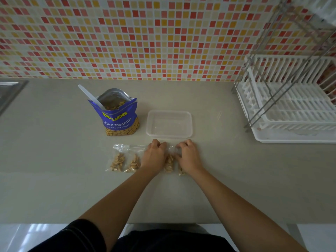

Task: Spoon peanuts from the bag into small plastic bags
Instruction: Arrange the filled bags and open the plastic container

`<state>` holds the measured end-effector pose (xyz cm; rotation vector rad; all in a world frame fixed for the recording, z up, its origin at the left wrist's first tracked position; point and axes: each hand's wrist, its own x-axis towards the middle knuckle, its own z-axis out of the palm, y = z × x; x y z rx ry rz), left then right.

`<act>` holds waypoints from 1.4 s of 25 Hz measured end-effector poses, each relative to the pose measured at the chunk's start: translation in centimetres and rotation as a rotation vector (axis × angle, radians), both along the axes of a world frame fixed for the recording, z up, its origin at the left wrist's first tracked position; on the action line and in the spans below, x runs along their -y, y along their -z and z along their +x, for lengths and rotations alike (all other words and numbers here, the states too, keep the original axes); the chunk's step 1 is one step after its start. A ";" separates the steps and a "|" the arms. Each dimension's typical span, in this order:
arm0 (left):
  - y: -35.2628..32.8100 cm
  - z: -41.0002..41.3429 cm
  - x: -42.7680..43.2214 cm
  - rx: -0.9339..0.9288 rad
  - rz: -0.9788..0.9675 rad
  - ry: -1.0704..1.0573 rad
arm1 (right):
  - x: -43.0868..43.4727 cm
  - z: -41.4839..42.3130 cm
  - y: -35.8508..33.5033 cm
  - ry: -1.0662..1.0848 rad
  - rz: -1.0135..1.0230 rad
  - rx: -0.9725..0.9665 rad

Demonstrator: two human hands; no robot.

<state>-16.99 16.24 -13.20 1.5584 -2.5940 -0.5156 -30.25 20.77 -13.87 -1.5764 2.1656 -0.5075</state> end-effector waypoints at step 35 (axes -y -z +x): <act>-5.8 2.6 1.4 -0.462 0.155 0.163 | -2.4 1.3 -5.4 0.242 -0.347 0.473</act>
